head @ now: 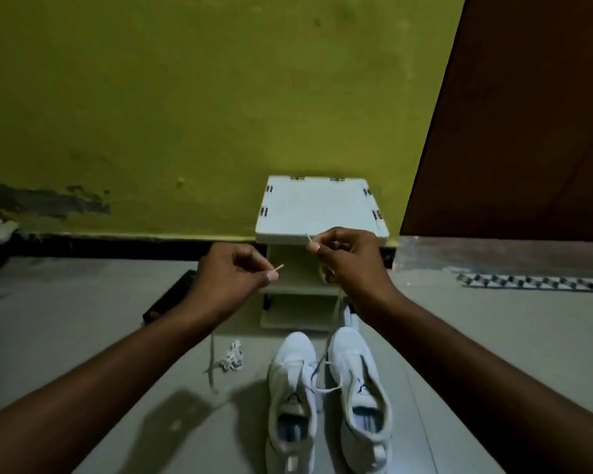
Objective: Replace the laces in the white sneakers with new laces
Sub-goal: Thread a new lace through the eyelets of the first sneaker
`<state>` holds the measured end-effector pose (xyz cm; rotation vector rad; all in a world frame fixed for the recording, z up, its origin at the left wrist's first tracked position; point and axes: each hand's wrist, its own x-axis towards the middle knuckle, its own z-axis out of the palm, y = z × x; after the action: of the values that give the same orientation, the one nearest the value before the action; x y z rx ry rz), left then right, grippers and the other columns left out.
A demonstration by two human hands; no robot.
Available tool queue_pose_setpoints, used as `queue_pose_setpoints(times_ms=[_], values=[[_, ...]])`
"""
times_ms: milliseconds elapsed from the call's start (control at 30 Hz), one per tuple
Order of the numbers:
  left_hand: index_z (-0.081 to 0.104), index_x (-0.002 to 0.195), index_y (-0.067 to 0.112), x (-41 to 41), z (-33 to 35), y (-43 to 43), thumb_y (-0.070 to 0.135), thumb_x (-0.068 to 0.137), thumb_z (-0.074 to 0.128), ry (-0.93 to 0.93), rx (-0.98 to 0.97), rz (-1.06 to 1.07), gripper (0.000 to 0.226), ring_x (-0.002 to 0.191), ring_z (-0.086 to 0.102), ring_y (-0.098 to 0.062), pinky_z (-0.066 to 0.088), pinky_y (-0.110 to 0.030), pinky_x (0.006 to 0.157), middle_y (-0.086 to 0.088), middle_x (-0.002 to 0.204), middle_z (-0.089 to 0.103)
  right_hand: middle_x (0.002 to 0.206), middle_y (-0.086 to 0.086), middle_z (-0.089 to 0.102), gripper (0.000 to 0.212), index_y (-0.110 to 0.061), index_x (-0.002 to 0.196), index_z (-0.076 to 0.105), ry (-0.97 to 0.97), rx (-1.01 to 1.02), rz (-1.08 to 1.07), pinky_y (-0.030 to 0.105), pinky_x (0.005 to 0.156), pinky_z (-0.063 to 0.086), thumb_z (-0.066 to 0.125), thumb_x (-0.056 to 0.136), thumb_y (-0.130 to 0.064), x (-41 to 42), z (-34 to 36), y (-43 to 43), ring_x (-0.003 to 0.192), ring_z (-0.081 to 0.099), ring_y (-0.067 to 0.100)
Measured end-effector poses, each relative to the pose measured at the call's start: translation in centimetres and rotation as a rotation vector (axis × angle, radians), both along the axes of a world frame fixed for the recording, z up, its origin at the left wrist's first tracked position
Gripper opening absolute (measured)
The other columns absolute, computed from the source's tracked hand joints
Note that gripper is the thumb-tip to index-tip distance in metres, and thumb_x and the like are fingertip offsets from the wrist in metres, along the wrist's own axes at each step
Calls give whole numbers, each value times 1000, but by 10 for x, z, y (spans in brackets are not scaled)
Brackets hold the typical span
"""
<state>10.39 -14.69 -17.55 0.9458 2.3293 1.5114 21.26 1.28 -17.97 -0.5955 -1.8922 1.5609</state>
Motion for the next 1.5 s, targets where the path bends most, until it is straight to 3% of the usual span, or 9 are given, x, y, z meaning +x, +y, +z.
queue_pose_setpoints(times_ms=[267, 433, 533, 700, 867, 1100, 1300, 1367, 1500], values=[[73, 62, 23, -1, -164, -4, 9, 79, 79, -102, -346, 59, 23, 60, 66, -5, 58, -31, 69, 10, 62, 70, 67, 6, 61, 10, -1, 85, 66, -212, -163, 77, 31, 54, 48, 65, 94, -5, -6, -113, 18, 55, 58, 20], [75, 72, 21, 3, -217, -4, 13, 84, 72, -106, -436, -12, 15, 72, 68, -6, 56, -29, 75, 8, 71, 73, 61, -4, 67, 11, -9, 77, 74, -397, 28, 44, 25, 54, 46, 73, 88, -11, -5, -164, 25, 51, 57, 3], [72, 91, 21, 12, -229, 0, 31, 78, 82, -42, -379, 25, 19, 79, 64, -6, 51, -26, 75, 8, 84, 69, 64, -2, 70, 17, -18, 68, 74, -494, 77, 44, 32, 61, 55, 76, 85, -14, -5, -189, 22, 58, 65, 6], [63, 109, 19, 18, -231, 13, 39, 66, 78, 24, -541, -143, 50, 93, 57, -14, 48, -30, 82, 5, 103, 53, 68, -4, 72, 14, -15, 72, 78, -558, 123, 115, 15, 63, 48, 74, 82, -5, -9, -209, 10, 64, 62, -1], [73, 87, 17, 18, -234, 24, 16, 80, 65, -70, -481, 127, 11, 92, 66, -23, 52, -31, 81, -1, 89, 72, 76, 3, 77, 19, -15, 73, 80, -648, 229, 149, 19, 70, 51, 68, 79, -2, -17, -221, -1, 71, 68, 11], [79, 85, 14, 14, -251, 28, 7, 82, 69, -298, -343, 292, 12, 92, 70, -18, 44, -21, 76, -2, 90, 77, 69, 2, 73, 14, -17, 69, 78, -655, 317, 161, 30, 69, 53, 66, 74, -15, -25, -231, -11, 71, 68, 18], [80, 87, 14, 9, -256, 27, 9, 84, 69, -331, -327, 287, 13, 93, 71, -19, 55, -30, 87, -1, 92, 77, 46, -4, 46, 26, -27, 42, 49, -718, 383, 174, 29, 57, 46, 54, 67, -19, -33, -237, -14, 54, 50, 16], [80, 88, 15, 9, -257, 26, 9, 84, 69, -323, -331, 287, 13, 94, 71, -19, 54, -30, 87, -1, 94, 77, 46, 0, 51, 26, -15, 47, 57, -744, 397, 214, 27, 57, 40, 60, 71, -10, -33, -233, -13, 53, 51, 20], [80, 89, 17, 9, -257, 26, 10, 84, 69, -309, -329, 257, 14, 93, 71, -18, 55, -32, 88, 1, 94, 77, 70, 11, 70, 22, -9, 69, 75, -771, 411, 233, 38, 67, 55, 56, 73, -20, -36, -233, -13, 75, 64, 32]])
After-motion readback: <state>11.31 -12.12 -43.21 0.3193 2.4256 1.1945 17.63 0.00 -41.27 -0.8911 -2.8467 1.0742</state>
